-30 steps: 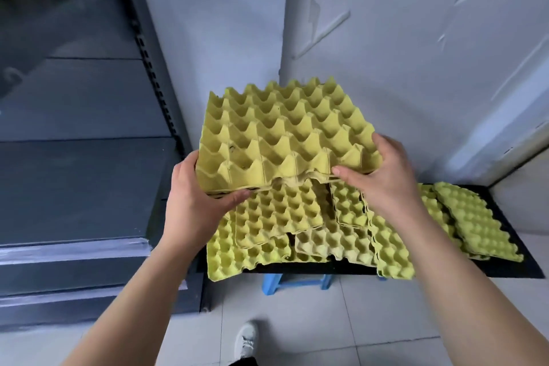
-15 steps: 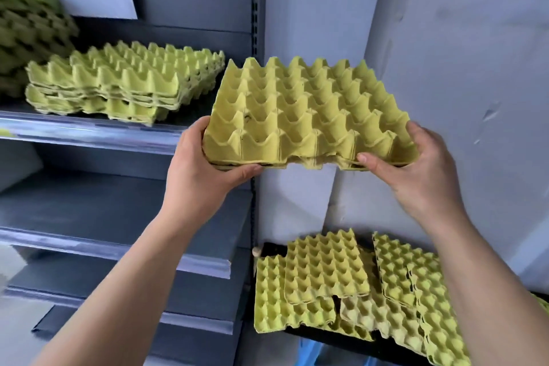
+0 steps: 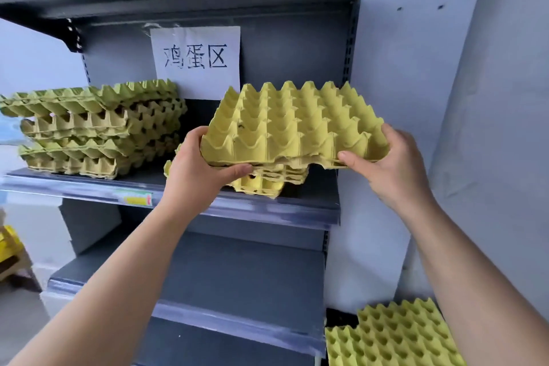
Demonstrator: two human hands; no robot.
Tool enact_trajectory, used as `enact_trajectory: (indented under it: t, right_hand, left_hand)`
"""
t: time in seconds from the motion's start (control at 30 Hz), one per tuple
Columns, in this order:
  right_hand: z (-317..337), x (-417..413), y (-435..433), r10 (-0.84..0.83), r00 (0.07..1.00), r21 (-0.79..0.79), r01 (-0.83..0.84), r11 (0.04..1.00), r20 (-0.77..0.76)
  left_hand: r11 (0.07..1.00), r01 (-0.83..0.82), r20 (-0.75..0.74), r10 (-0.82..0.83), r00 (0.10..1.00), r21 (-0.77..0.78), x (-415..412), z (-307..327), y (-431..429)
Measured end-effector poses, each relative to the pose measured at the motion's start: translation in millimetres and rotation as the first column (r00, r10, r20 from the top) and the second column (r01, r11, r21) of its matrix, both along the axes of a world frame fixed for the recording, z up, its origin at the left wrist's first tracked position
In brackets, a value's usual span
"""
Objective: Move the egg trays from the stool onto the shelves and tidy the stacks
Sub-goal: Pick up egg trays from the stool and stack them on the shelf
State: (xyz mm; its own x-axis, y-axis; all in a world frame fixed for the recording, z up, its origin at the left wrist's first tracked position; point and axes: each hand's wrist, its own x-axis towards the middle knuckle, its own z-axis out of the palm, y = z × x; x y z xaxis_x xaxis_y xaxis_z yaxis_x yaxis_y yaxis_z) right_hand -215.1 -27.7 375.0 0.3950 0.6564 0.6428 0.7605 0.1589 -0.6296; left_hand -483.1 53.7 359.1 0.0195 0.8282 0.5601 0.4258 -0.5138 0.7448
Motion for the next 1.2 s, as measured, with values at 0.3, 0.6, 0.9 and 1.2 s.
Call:
enact_trajectory:
  t: [0.3,0.6,0.9,1.2]
  right_hand:
    - [8.7,-67.0,80.9,0.009,1.0,-0.136,-0.007,0.991,0.012]
    - [-3.4,-84.5,124.1,-0.05,0.996,-0.159,0.062,0.985,0.077]
    - [-2.5,-101.4,135.0,-0.121,0.985,-0.165,0.14,0.976,0.12]
    - [-5.5,-115.4,132.0,-0.174,0.976,-0.171,0.196,0.966,0.131]
  left_hand:
    - [0.996,0.024,-0.026,-0.026,0.999,-0.091,-64.3,5.5,86.6]
    - [0.99,0.073,-0.009,-0.075,0.997,-0.119,-83.7,-4.5,139.4]
    - [0.976,0.169,0.058,-0.162,0.985,-0.136,-92.9,-8.7,170.4]
    - [0.98,0.159,-0.066,-0.168,0.984,-0.12,-99.9,-15.8,175.8]
